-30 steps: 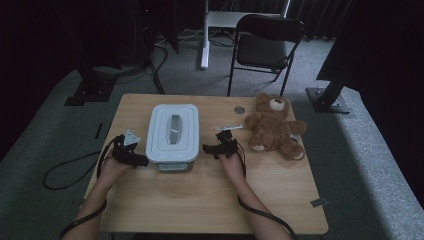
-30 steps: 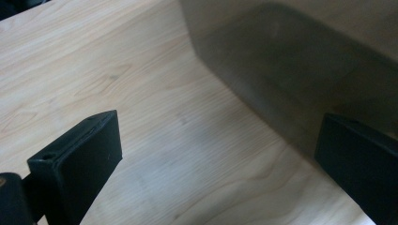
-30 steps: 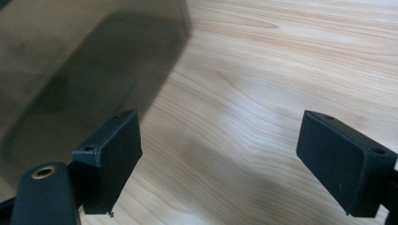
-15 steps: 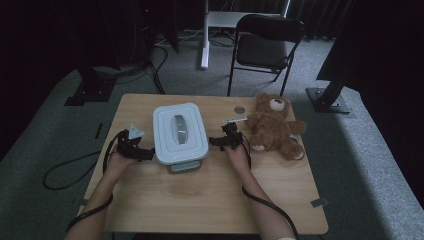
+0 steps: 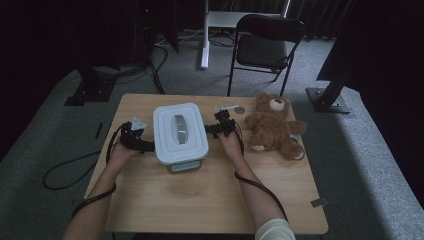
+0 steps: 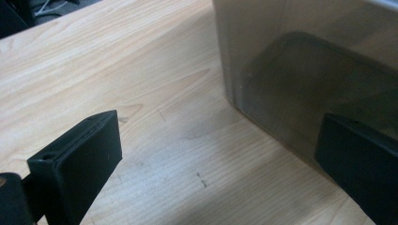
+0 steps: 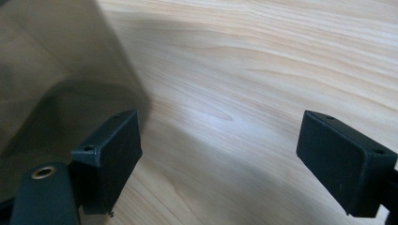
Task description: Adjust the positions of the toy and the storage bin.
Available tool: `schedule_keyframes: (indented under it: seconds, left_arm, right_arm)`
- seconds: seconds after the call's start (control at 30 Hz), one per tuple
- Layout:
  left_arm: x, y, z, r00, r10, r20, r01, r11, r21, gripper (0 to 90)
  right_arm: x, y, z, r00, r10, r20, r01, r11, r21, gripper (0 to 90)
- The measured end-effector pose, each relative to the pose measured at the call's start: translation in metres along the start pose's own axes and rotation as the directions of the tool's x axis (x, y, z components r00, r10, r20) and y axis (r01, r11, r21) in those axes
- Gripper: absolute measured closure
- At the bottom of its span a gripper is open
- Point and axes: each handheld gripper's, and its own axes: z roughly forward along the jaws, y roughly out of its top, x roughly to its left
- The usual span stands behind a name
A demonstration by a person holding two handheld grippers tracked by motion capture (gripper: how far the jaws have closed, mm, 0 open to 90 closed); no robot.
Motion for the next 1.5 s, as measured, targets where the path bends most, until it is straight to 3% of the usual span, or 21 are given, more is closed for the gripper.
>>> schedule_keyframes:
  seconds: [0.07,0.13,0.2,0.27,0.4,0.63,0.73,0.97,1.0,1.3,1.5]
  left_arm:
    - [0.000,0.000,0.000,1.0000,-0.007,0.002,0.007,1.0000,-0.003,1.9]
    - [-0.002,0.000,-0.001,0.9999,-0.006,0.015,0.006,1.0000,0.003,1.9]
    - [-0.004,0.000,-0.002,0.9998,0.018,0.011,-0.018,0.9997,0.014,1.9]
    - [-0.005,0.001,-0.004,0.9991,0.022,0.036,-0.023,0.9994,0.025,1.9]
    - [-0.014,0.001,-0.008,0.9983,0.053,0.025,-0.054,0.9981,0.031,2.0]
    - [-0.031,0.001,-0.019,0.9937,0.108,0.032,-0.109,0.9925,0.054,1.9]
    - [-0.038,-0.004,-0.025,0.9933,0.107,0.042,-0.109,0.9923,0.058,1.9]
    - [-0.056,-0.012,-0.037,0.9905,0.129,0.049,-0.131,0.9904,0.046,1.9]
    - [-0.064,-0.015,-0.042,0.9881,0.144,0.053,-0.147,0.9882,0.044,1.9]
    - [-0.091,-0.023,-0.056,0.9806,0.176,0.085,-0.180,0.9830,0.036,1.9]
    - [-0.109,-0.025,-0.064,0.9712,0.217,0.098,-0.222,0.9743,0.040,1.9]
  right_arm:
    - [0.003,0.001,0.002,0.9994,-0.017,-0.029,0.017,1.000,0.003,13.6]
    - [0.005,0.000,0.005,0.9955,-0.026,-0.091,0.027,1.000,0.007,15.5]
    - [0.006,-0.001,0.005,0.9952,-0.016,-0.097,0.017,1.000,0.008,16.0]
    - [0.004,-0.003,0.004,0.9926,-0.021,-0.119,0.021,1.000,-0.008,16.0]
    - [0.003,-0.006,-0.001,0.9876,-0.034,-0.153,0.031,0.999,-0.021,17.6]
    - [0.003,-0.013,-0.008,0.9806,-0.076,-0.180,0.074,0.997,-0.021,18.7]
    - [0.006,-0.019,-0.013,0.9775,-0.100,-0.186,0.097,0.995,-0.025,18.7]
    - [0.011,-0.031,-0.029,0.9654,-0.183,-0.186,0.183,0.983,-0.020,18.8]
    - [0.013,-0.035,-0.033,0.9620,-0.198,-0.188,0.198,0.980,-0.018,18.9]
    - [0.014,-0.055,-0.053,0.9536,-0.223,-0.202,0.223,0.975,-0.025,18.9]
    - [0.015,-0.074,-0.070,0.9530,-0.237,-0.189,0.231,0.971,-0.054,18.9]
